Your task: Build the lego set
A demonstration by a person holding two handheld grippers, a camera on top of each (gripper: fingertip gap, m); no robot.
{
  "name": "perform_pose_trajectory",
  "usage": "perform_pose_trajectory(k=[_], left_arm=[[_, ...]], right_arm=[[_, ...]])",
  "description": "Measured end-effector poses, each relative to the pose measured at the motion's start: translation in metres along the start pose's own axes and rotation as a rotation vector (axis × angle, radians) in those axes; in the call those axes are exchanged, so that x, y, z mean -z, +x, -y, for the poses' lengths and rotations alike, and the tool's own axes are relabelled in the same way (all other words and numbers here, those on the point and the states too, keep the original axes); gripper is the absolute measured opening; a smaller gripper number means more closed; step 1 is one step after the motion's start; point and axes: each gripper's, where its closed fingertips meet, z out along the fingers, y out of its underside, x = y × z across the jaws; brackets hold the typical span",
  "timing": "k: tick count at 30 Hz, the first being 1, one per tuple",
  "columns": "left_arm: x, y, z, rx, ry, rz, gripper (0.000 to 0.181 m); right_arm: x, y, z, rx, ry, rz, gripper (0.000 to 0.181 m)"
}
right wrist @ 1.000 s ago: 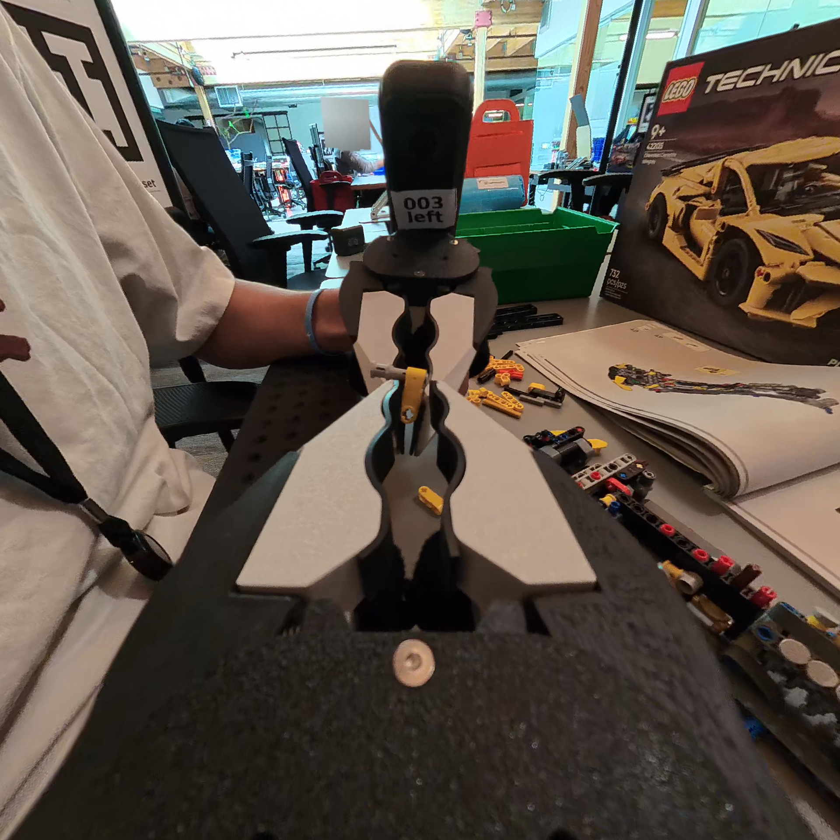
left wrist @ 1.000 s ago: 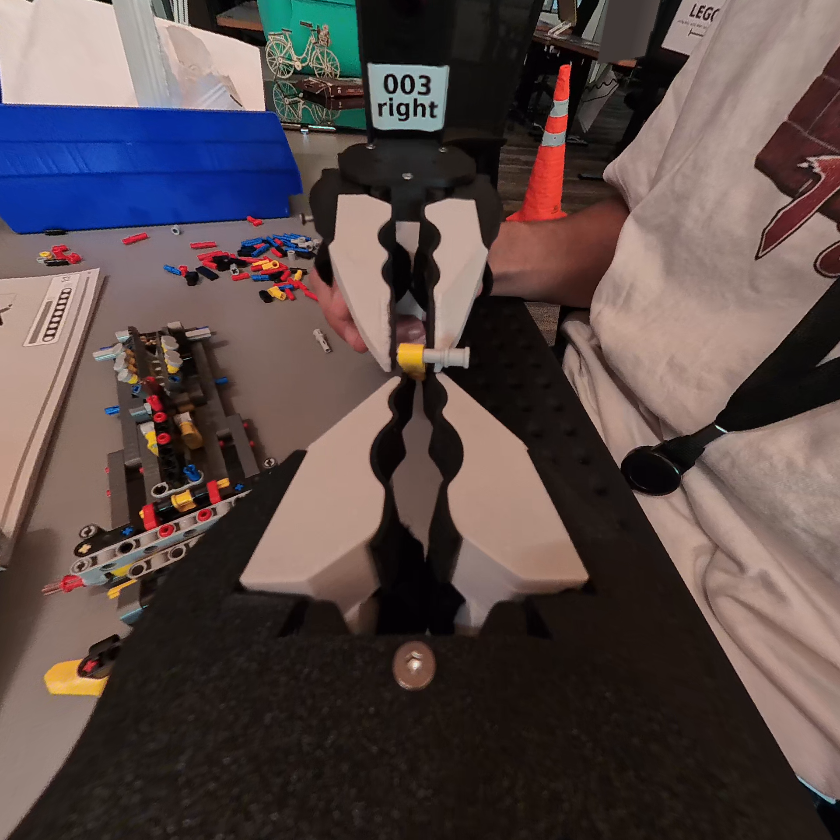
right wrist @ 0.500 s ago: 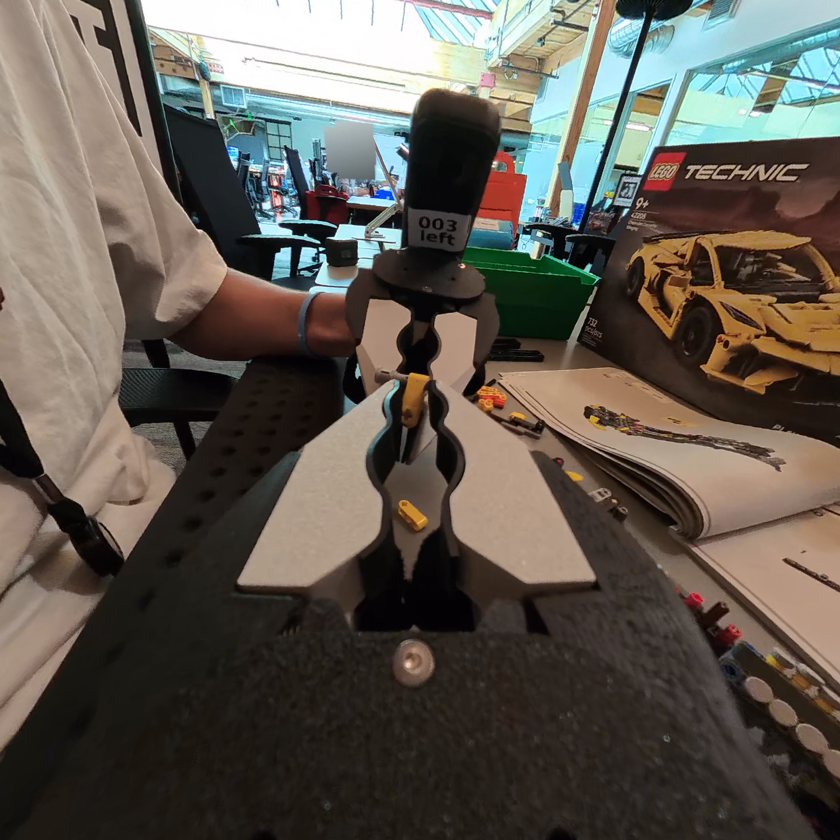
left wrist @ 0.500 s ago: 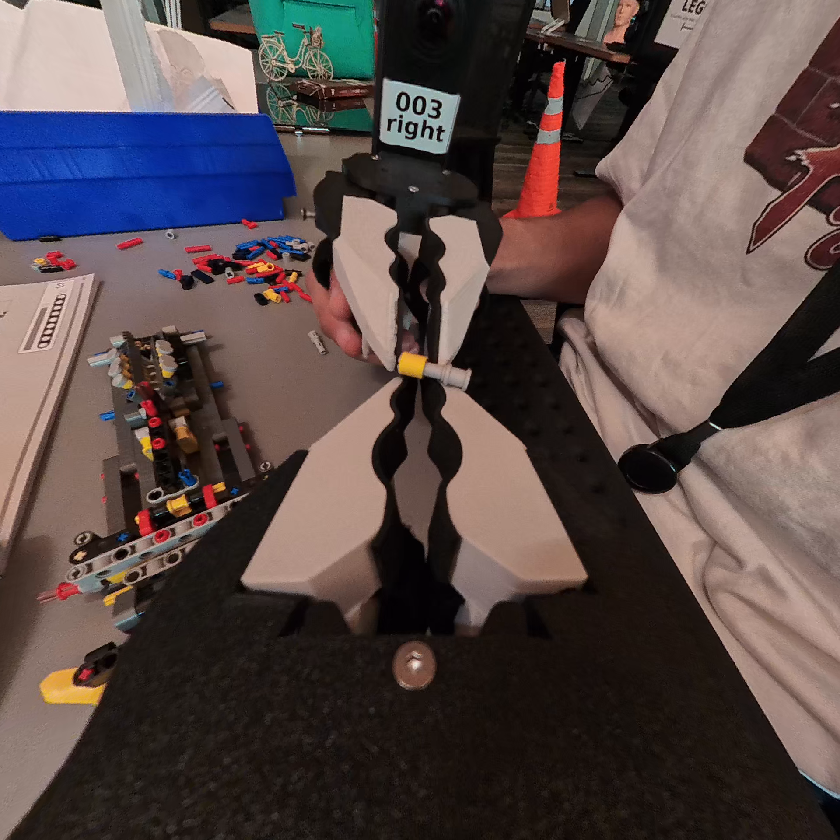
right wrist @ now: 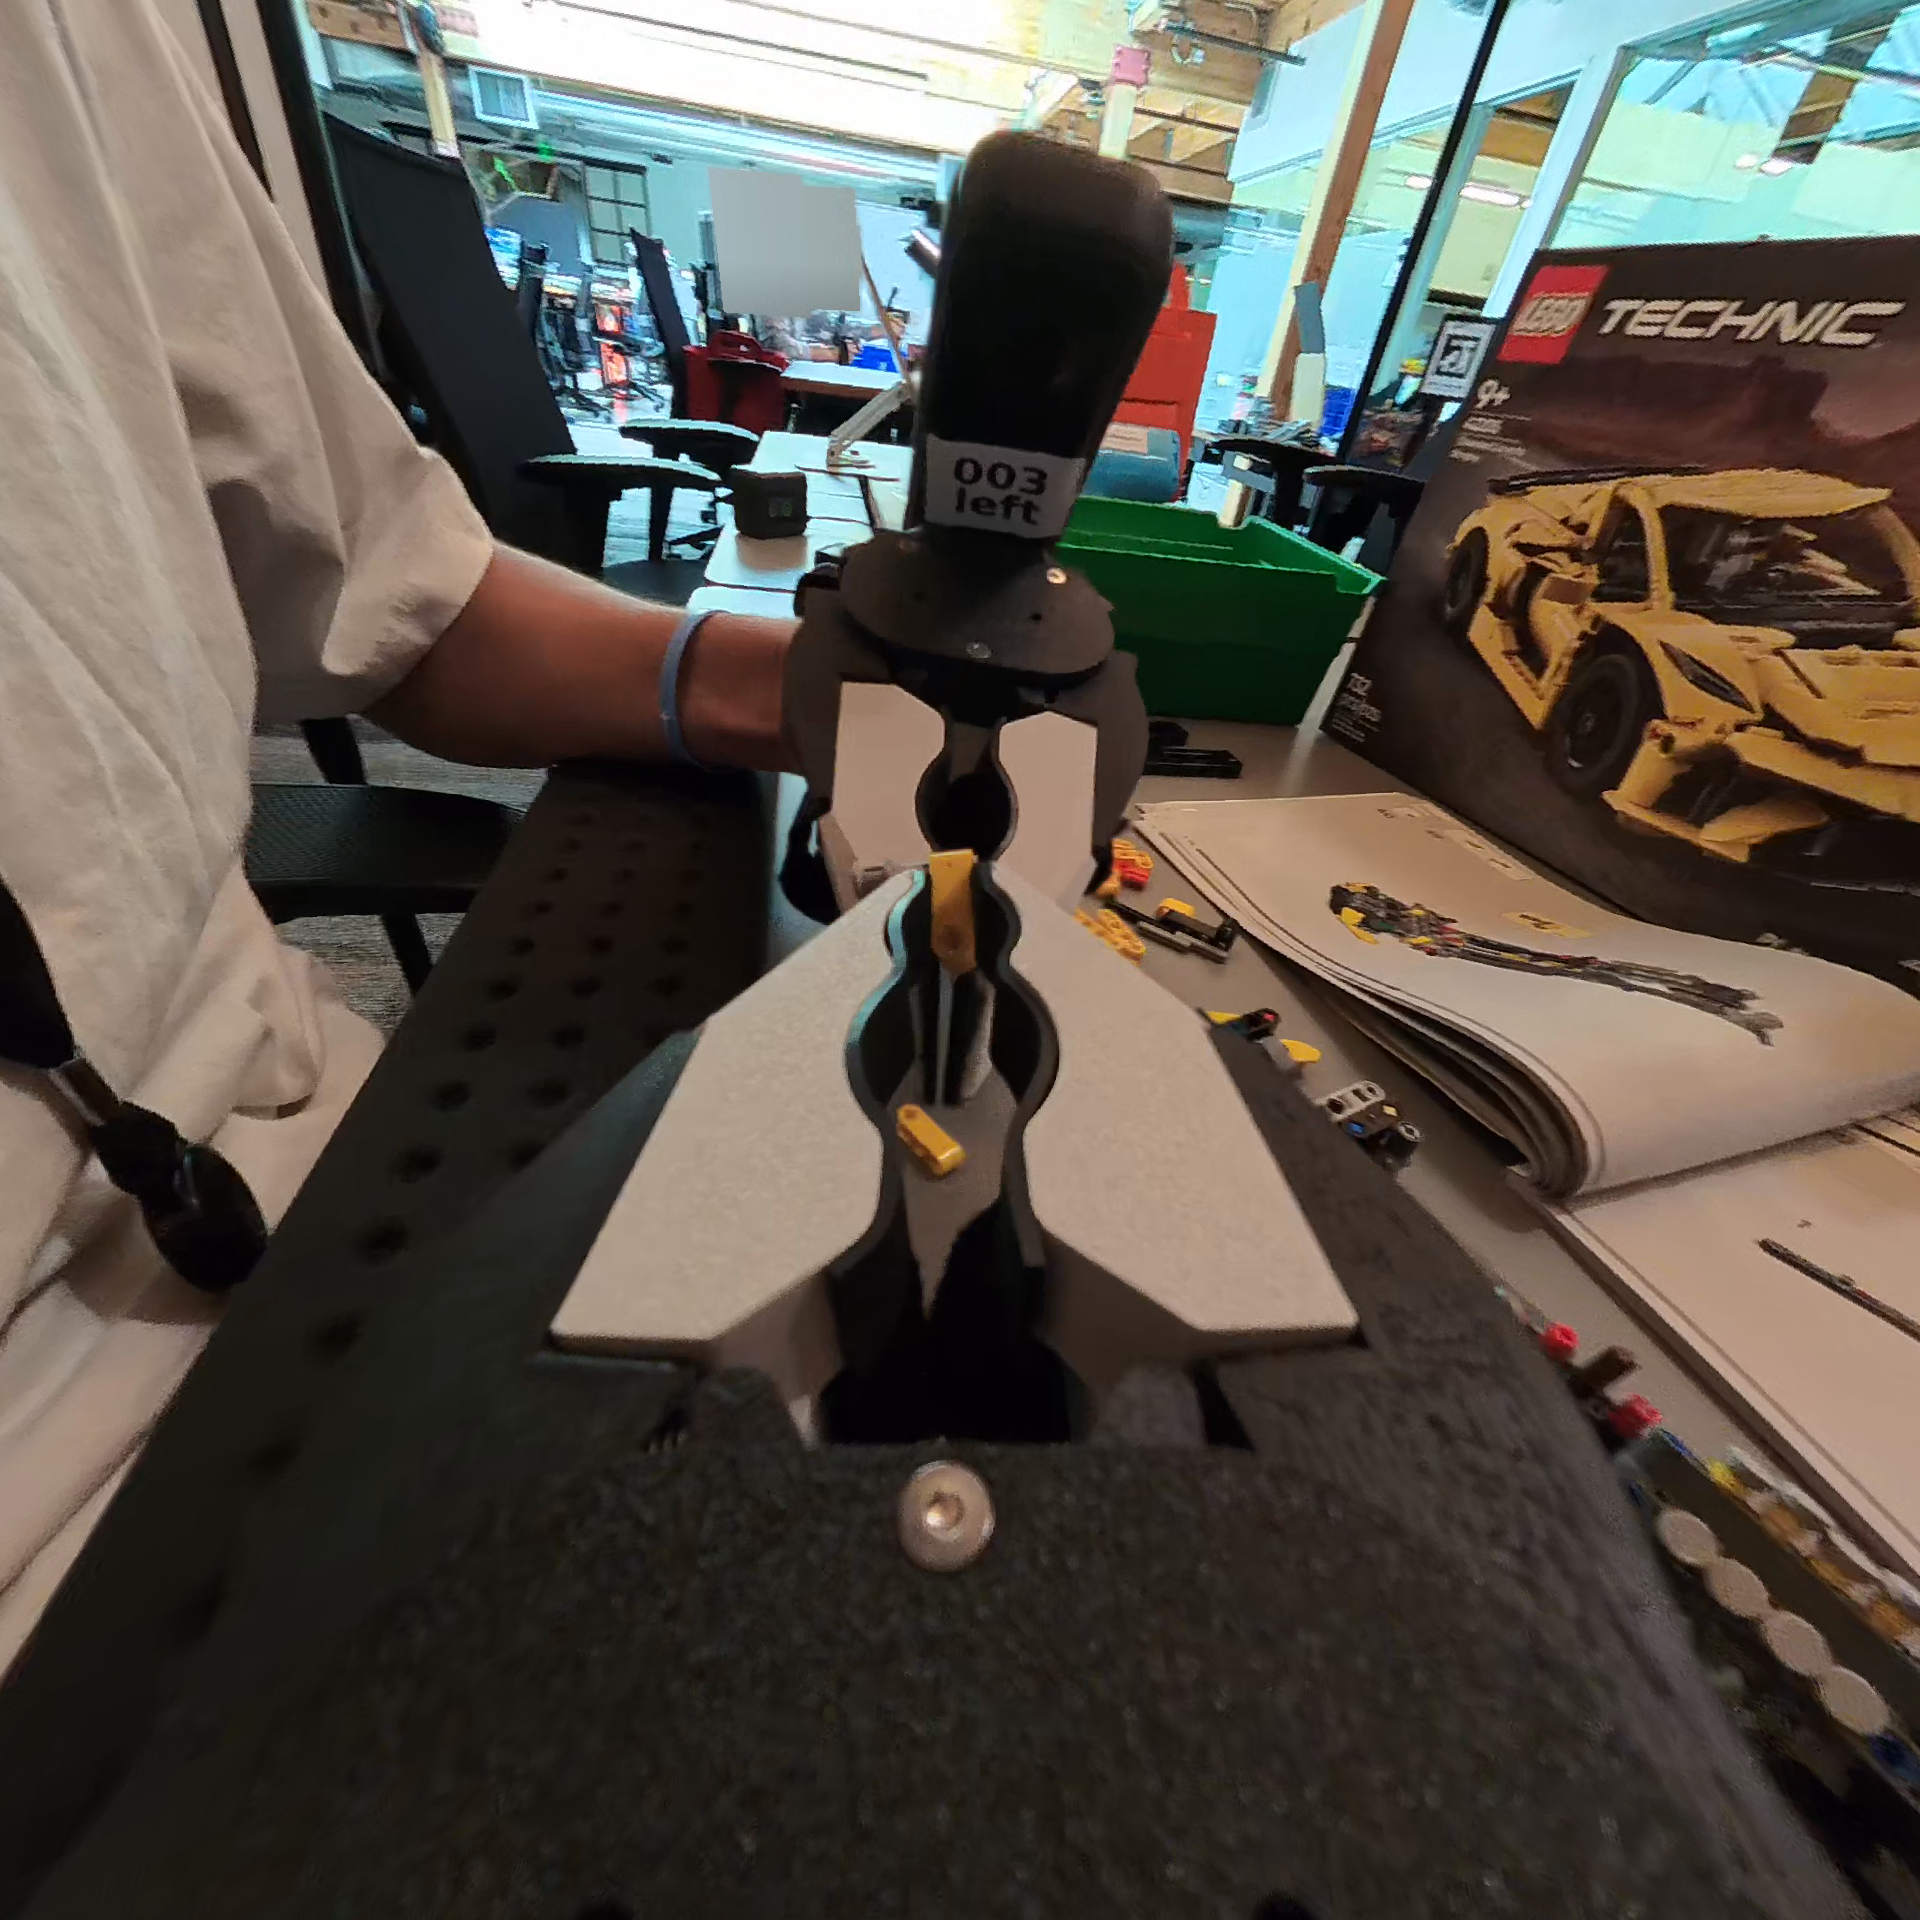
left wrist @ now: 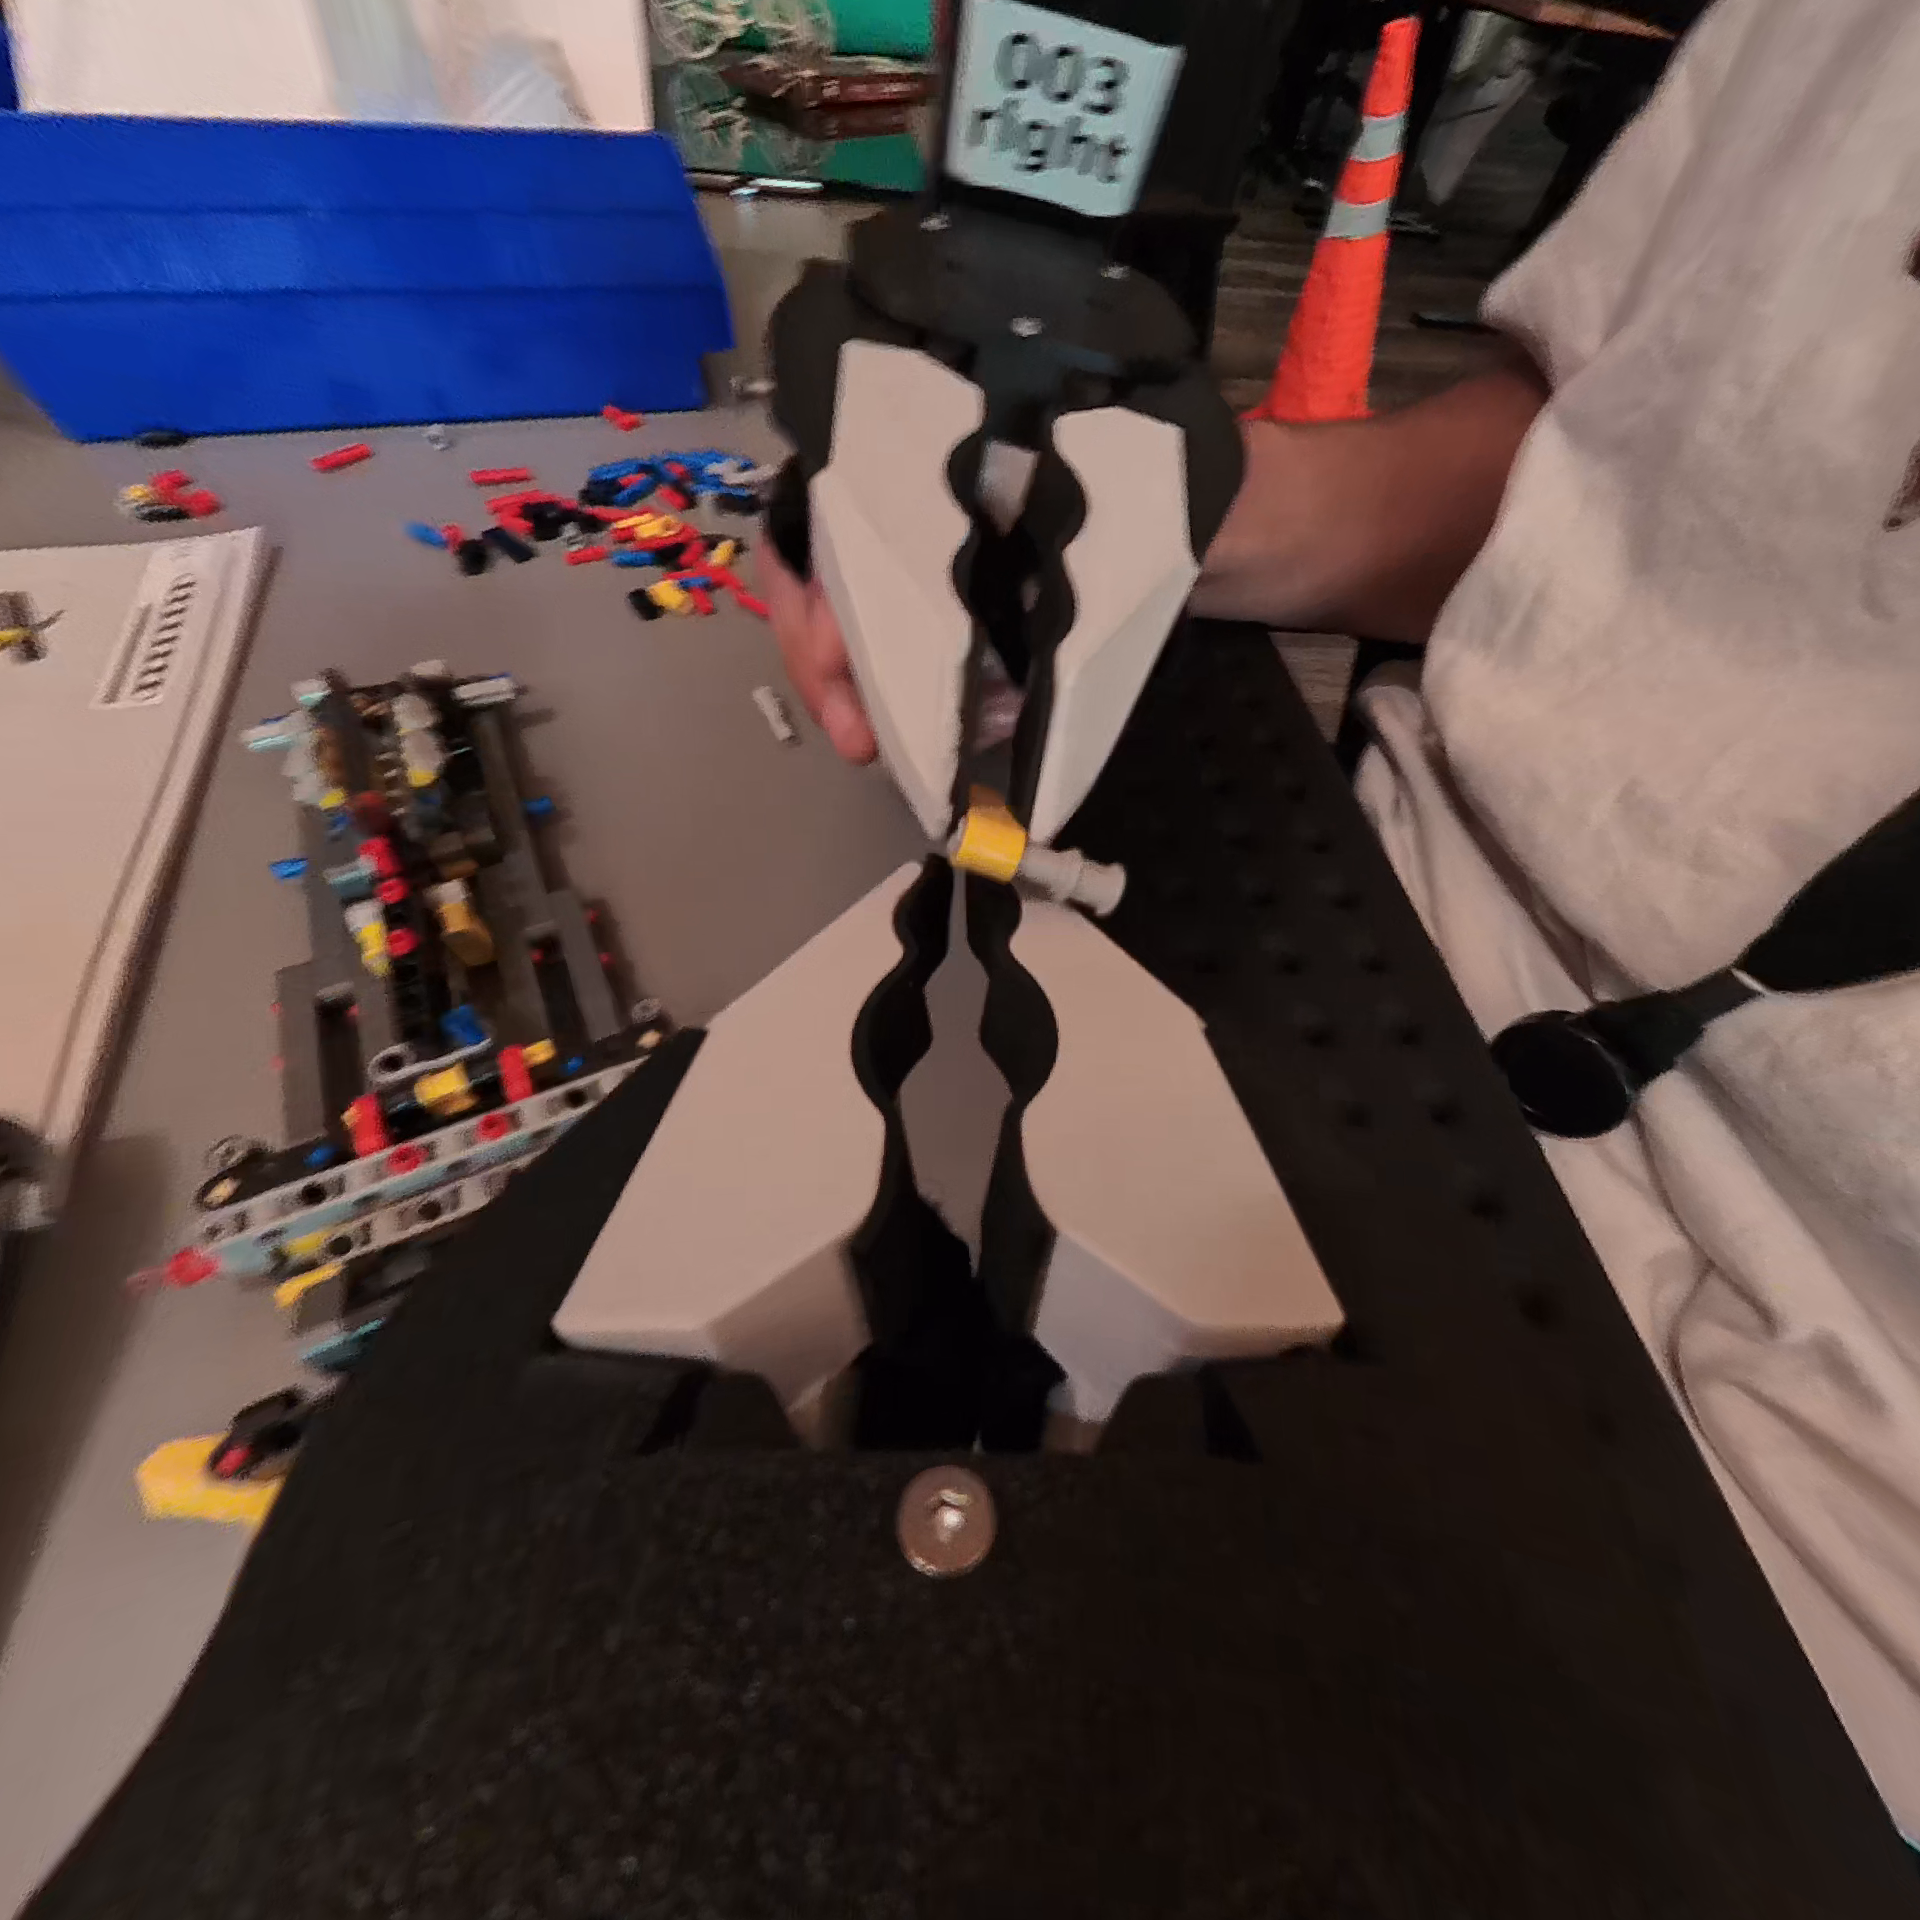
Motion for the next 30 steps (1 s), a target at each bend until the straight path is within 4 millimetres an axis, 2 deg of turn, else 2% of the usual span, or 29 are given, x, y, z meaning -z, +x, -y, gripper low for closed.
perform_pose_trajectory(k=[4,8,10,12,15,20,30], left_arm=[[0.016,-0.032,-0.003,0.172,-0.003,0.102,0.007],[0.029,-0.04,0.014,0.439,0.146,-0.004,0.018],[0.033,-0.039,0.025,0.528,0.228,-0.078,0.022],[0.033,-0.039,0.026,0.581,0.249,-0.111,0.024],[0.029,-0.036,0.026,0.604,0.247,-0.136,0.023],[0.024,-0.033,0.023,0.616,0.231,-0.153,0.006],[0.023,-0.029,0.017,0.615,0.19,-0.16,0.006]], right_arm=[[0.007,0.021,-0.003,0.083,-0.038,-0.144,0.007],[0.011,0.036,-0.005,0.171,-0.08,-0.273,0.006],[0.014,0.042,-0.006,0.21,-0.104,-0.319,0.007],[0.014,0.042,-0.006,0.255,-0.115,-0.338,0.006],[0.012,0.041,-0.009,0.301,-0.147,-0.352,0.007],[0.007,0.037,-0.014,0.365,-0.183,-0.344,0.006],[0.005,0.035,-0.016,0.364,-0.186,-0.329,0.007]])
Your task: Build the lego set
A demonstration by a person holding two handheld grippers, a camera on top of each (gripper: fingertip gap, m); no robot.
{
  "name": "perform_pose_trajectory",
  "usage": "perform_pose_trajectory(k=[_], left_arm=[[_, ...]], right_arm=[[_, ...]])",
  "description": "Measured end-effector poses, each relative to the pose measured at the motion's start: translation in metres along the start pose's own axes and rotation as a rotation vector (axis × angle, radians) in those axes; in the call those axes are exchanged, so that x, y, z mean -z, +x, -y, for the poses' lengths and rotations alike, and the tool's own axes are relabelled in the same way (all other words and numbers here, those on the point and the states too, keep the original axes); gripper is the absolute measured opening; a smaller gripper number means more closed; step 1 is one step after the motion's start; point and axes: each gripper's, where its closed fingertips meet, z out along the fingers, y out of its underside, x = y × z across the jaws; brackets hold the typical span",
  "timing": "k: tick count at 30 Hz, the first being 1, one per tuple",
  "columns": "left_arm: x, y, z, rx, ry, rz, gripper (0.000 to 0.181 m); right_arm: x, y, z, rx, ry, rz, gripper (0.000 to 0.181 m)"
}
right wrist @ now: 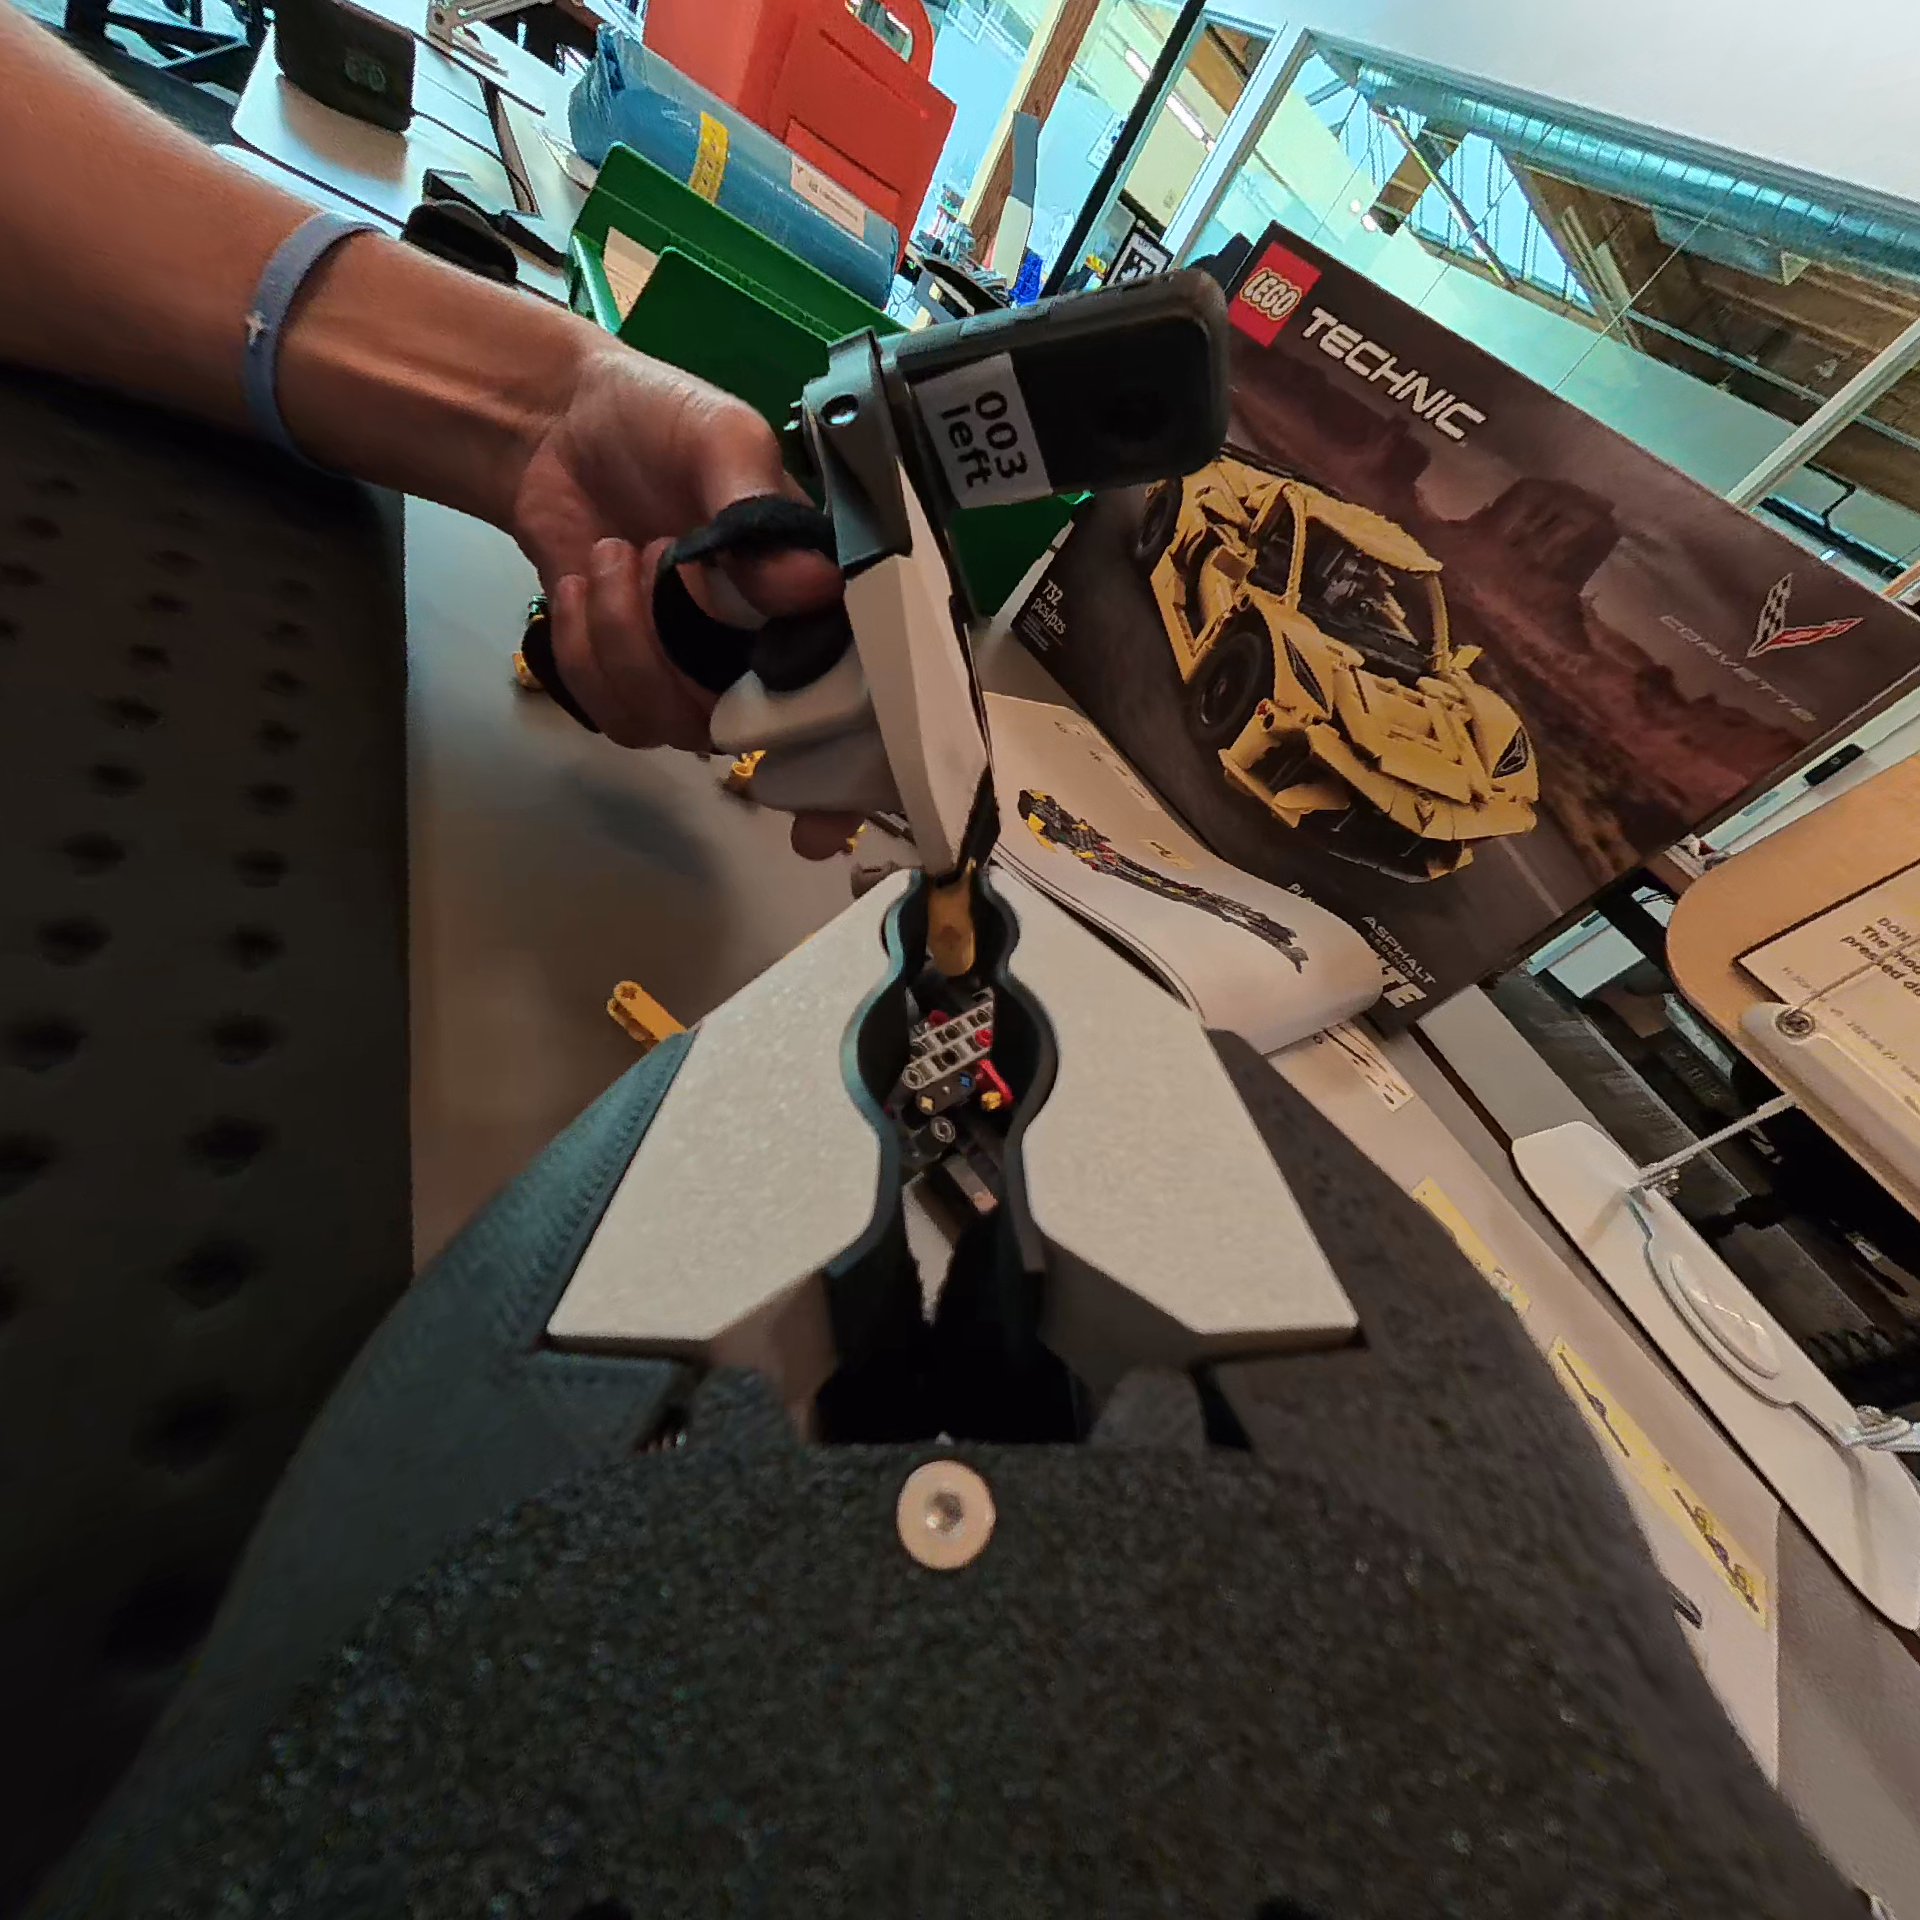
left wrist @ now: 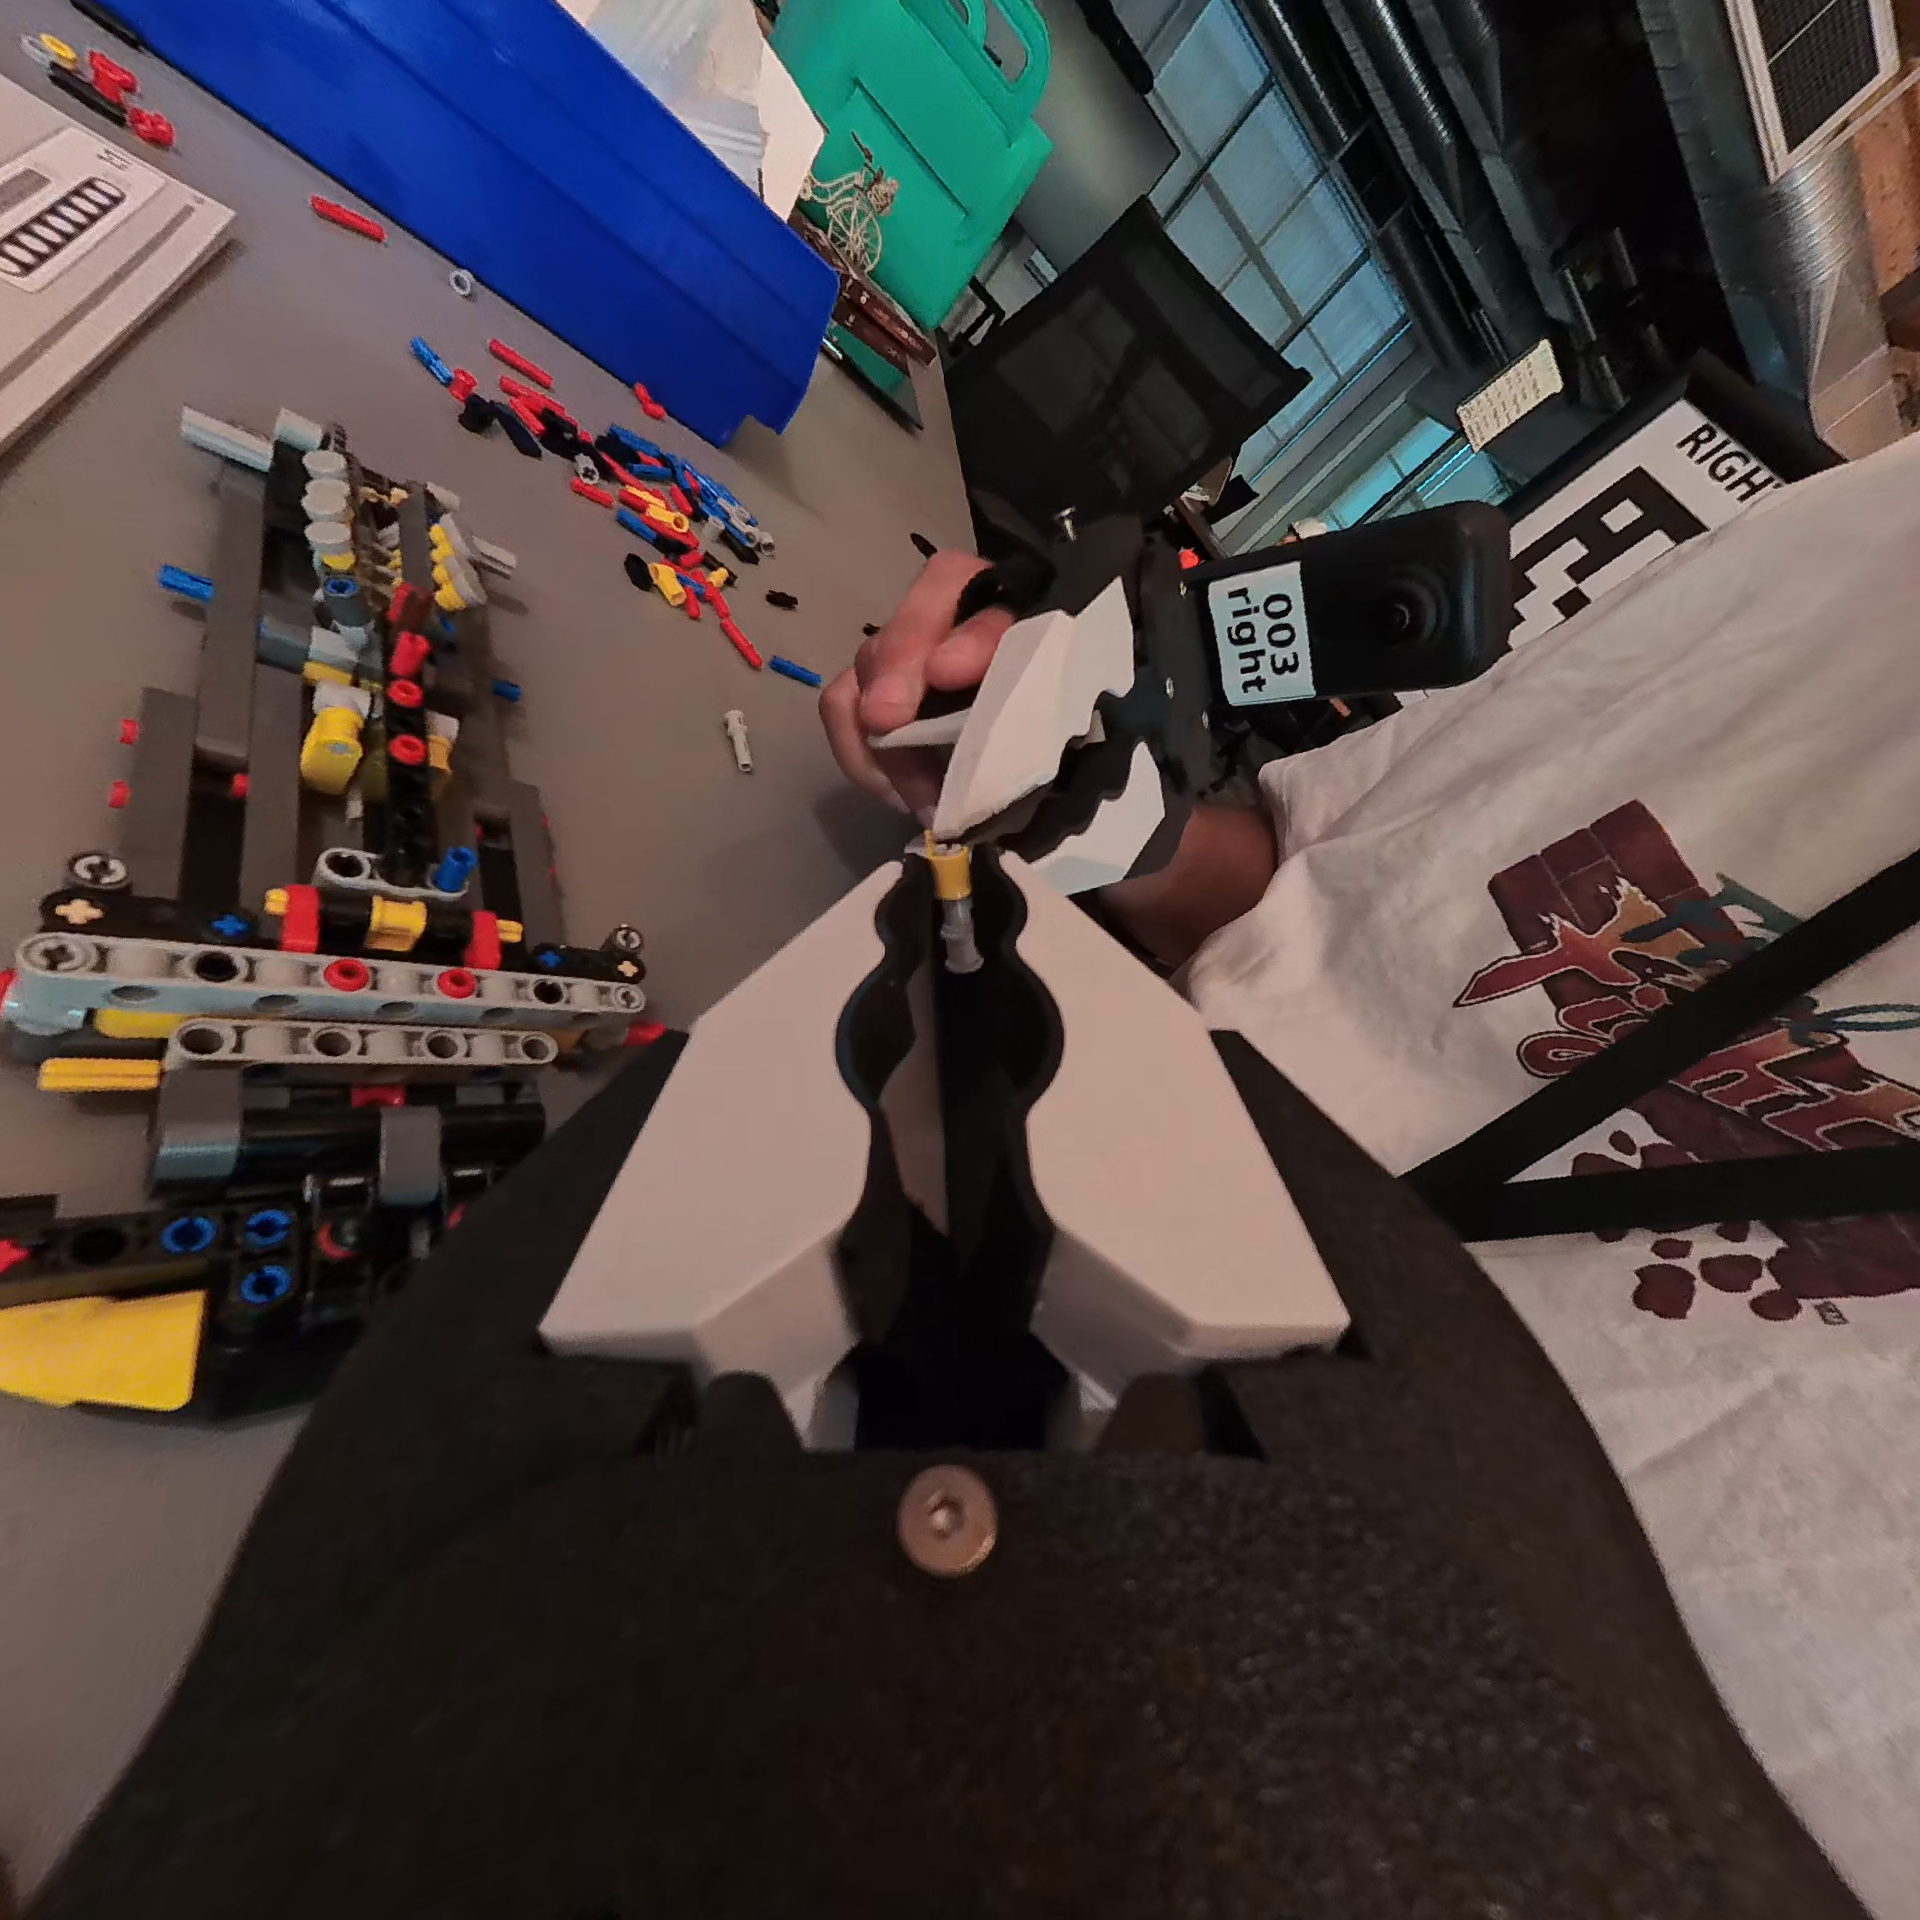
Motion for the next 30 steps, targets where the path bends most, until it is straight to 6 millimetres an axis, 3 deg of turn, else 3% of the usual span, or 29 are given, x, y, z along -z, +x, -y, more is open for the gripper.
perform_pose_trajectory(k=[30], left_arm=[[-0.003,0.011,-0.014,0.0,-0.069,-0.082,0.006]], right_arm=[[0.005,-0.018,0.003,-0.075,0.022,0.098,0.007]])
